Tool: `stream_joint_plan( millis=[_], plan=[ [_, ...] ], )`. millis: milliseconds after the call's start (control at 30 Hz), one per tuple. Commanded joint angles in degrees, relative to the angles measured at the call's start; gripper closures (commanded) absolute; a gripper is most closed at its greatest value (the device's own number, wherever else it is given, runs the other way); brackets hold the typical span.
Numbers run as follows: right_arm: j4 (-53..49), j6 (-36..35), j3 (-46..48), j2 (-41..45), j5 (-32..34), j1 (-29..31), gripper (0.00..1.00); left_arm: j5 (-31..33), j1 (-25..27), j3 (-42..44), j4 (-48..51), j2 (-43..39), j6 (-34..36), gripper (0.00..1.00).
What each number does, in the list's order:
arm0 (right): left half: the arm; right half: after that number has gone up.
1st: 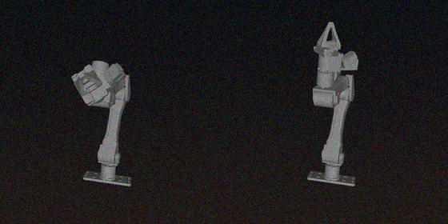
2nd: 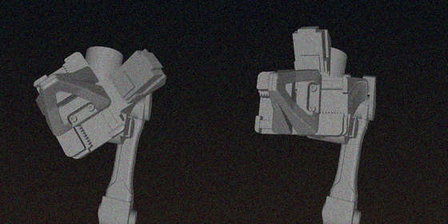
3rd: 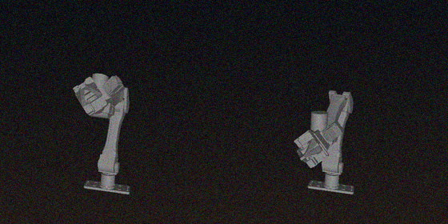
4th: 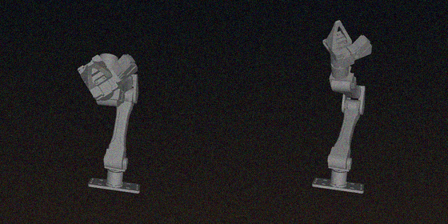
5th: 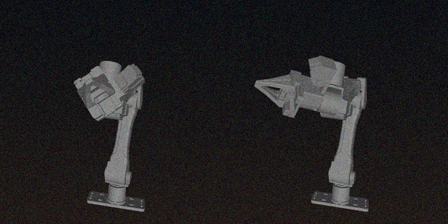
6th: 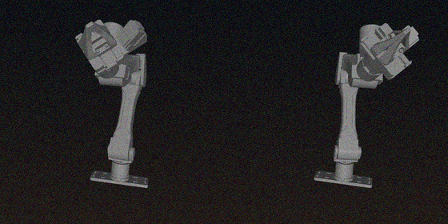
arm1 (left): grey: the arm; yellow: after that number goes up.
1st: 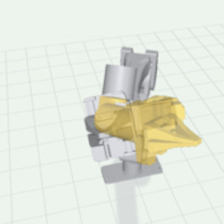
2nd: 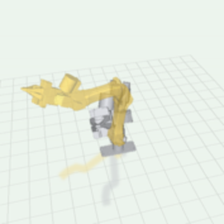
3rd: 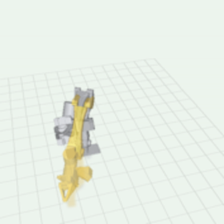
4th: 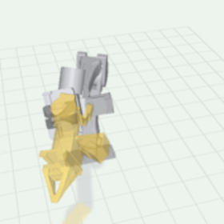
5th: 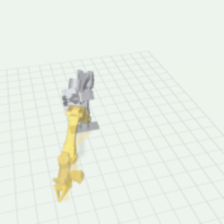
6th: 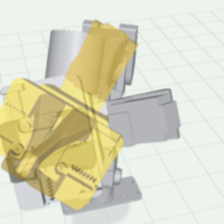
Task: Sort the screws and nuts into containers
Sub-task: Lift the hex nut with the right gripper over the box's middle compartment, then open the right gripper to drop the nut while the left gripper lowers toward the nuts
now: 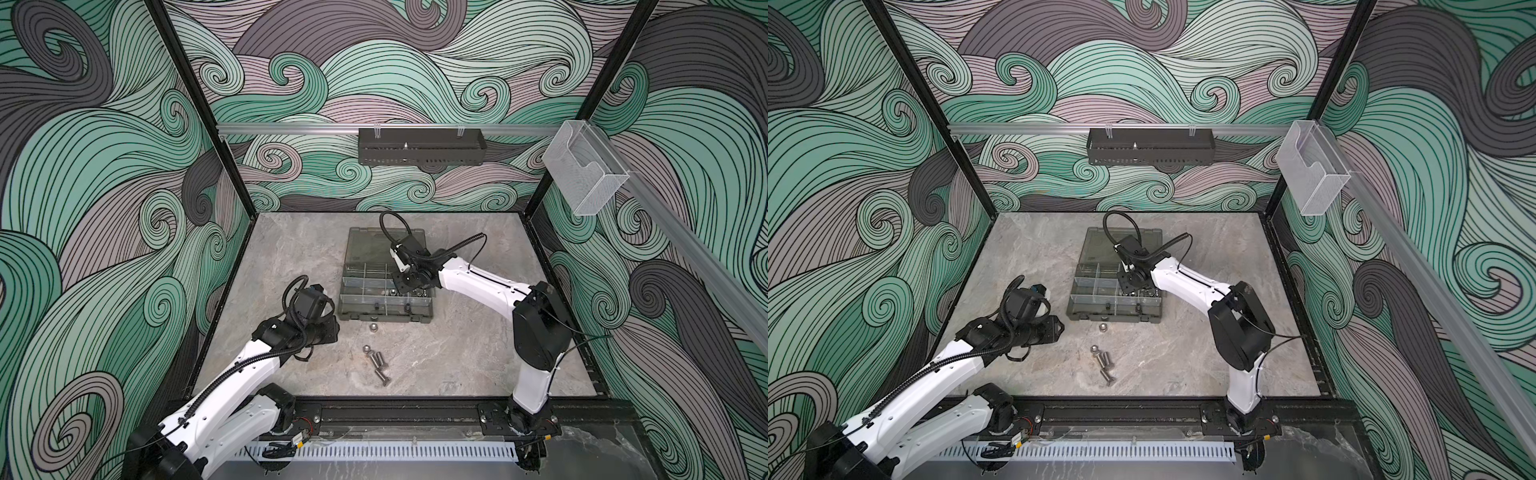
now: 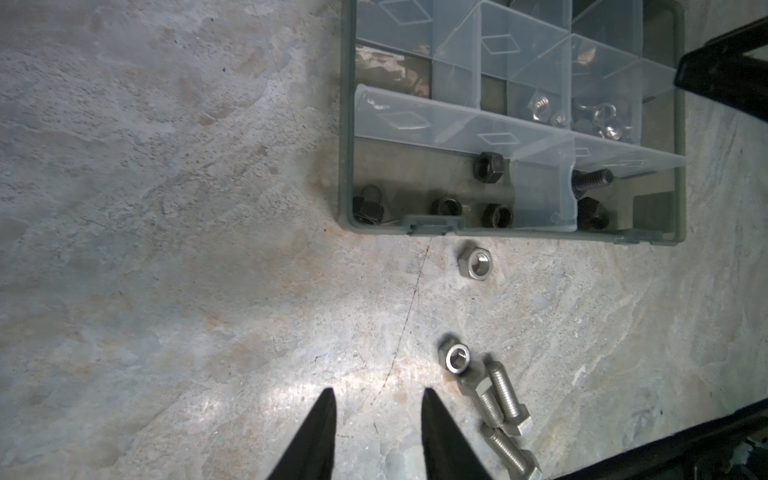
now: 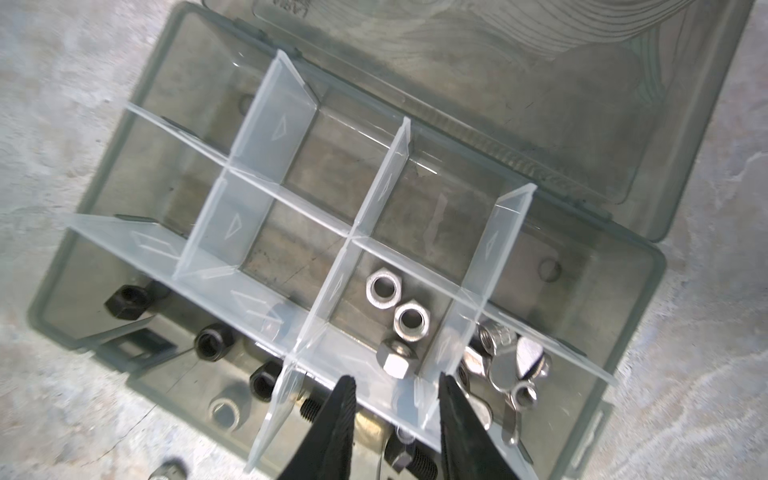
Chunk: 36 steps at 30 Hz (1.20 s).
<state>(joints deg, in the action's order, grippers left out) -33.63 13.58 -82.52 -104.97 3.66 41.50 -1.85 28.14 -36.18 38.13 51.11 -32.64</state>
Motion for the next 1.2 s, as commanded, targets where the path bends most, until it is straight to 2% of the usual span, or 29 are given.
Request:
stream_joint_plan(
  millis=[0, 500, 800, 1167],
  plan=[
    [-0.37, 0.82, 1.81, 3.16, -1.27, -0.32, 0.64, -2.11, -0.54, 0.45, 0.02, 0.59, -0.58, 0.62],
    [1.33, 4.5, 16.36, 18.4, -2.52, 0.01, 0.63, -6.32, 0.22, 1.12, -2.16, 5.04, -2.15, 0.61],
    [1.37, 8.05, 26.66, 28.16, -1.48, 0.02, 0.63, -6.34, 3.26, 0.17, -3.67, 9.01, -2.07, 0.6],
    [0.89, 12.51, 35.02, 35.67, -0.09, 0.07, 0.63, -5.65, 8.07, -2.43, -5.41, 15.5, -2.12, 0.6]
  ],
)
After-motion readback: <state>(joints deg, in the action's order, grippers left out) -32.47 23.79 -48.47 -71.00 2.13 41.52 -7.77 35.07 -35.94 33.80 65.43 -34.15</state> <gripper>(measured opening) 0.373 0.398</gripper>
